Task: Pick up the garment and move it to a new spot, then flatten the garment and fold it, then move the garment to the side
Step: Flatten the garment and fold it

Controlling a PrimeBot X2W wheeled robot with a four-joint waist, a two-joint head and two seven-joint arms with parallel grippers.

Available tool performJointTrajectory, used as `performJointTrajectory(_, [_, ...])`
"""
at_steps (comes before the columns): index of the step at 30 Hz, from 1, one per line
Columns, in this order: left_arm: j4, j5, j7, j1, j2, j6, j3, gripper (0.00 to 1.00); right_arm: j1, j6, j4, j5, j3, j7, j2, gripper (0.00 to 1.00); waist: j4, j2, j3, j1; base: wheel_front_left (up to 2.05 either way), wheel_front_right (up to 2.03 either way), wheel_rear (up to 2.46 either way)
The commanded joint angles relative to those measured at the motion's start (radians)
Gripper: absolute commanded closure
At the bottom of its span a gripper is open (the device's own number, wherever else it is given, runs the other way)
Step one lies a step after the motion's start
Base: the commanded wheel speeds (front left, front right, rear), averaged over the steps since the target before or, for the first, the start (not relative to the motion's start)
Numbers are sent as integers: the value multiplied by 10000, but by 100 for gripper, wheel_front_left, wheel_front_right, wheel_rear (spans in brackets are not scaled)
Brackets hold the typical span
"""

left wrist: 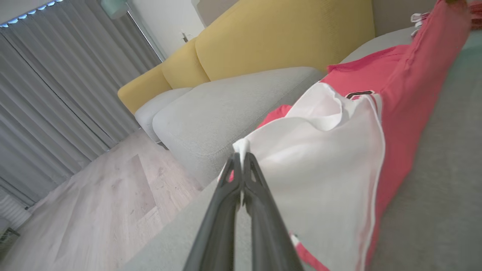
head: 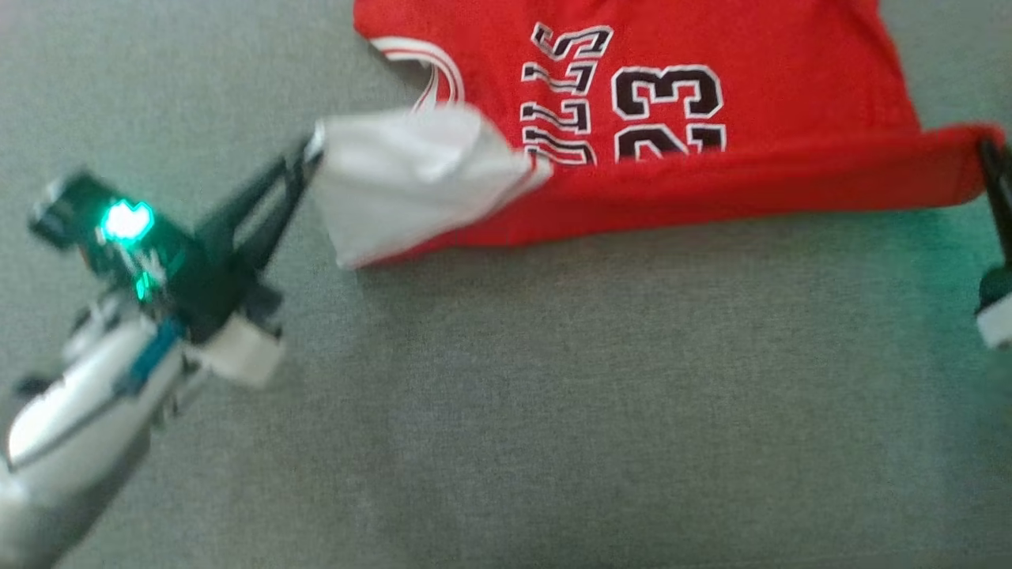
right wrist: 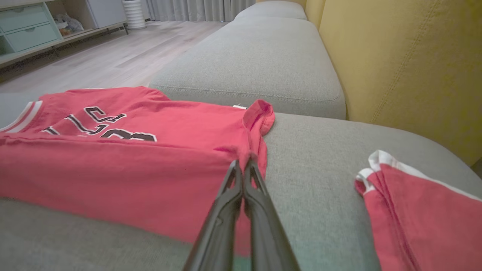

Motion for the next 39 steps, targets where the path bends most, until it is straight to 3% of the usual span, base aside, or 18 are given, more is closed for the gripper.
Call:
performJointTrajectory(1, [-15,103,-2,-664,240,-53,547,100,-189,-7,-73,71,111,15,-410,100,45,0,374,-2,0,0,0])
performJointTrajectory(9, [1337,564,-37,-2572,-609,-605,494,100,-1879,-7,707,119,756,-32,-572,100,114,0,1163,-2,0,0,0])
performJointTrajectory(10, [1499,600,-41,-2711,-709,-643,489,89,-2027,-7,822,115,837,-61,-547,100,118,0,1218,-2,0,0,0])
performJointTrajectory(12, [1728,631,-47,-2938,-924,-720,519,86,-2266,-7,1042,101,1001,-127,-485,100,126,0,1317,-2,0,0,0])
performJointTrajectory(13, [1806,618,-48,-3007,-1032,-718,581,76,-2364,-7,1151,93,1077,-172,-441,100,129,0,1351,-2,0,0,0])
performJointTrajectory(14, [1806,618,-48,-3007,-1032,-718,581,76,-2364,-7,1151,93,1077,-172,-441,100,129,0,1351,-2,0,0,0])
performJointTrajectory(15, [1883,594,-49,-3037,-1135,-700,649,46,-2449,-7,1267,82,1148,-219,-392,99,131,0,1378,-2,0,0,0])
performJointTrajectory(16, [1939,566,-49,-3029,-1232,-657,728,0,-2523,-7,1397,69,1199,-265,-331,51,129,0,1397,-2,0,0,0])
performJointTrajectory(17, [1984,525,-50,-2968,-1320,-598,813,0,-2595,-7,1561,47,1201,-317,-259,0,125,0,1405,-2,0,0,0])
performJointTrajectory(30, [1637,-806,-52,743,-2376,632,1929,0,-2039,-7,2054,-413,519,-666,704,0,63,0,864,-2,0,0,0])
performJointTrajectory(39, [3138,-1548,-52,1357,-3047,104,2076,0,-1450,-7,1815,-578,77,-669,986,0,-23,0,767,-2,0,0,0])
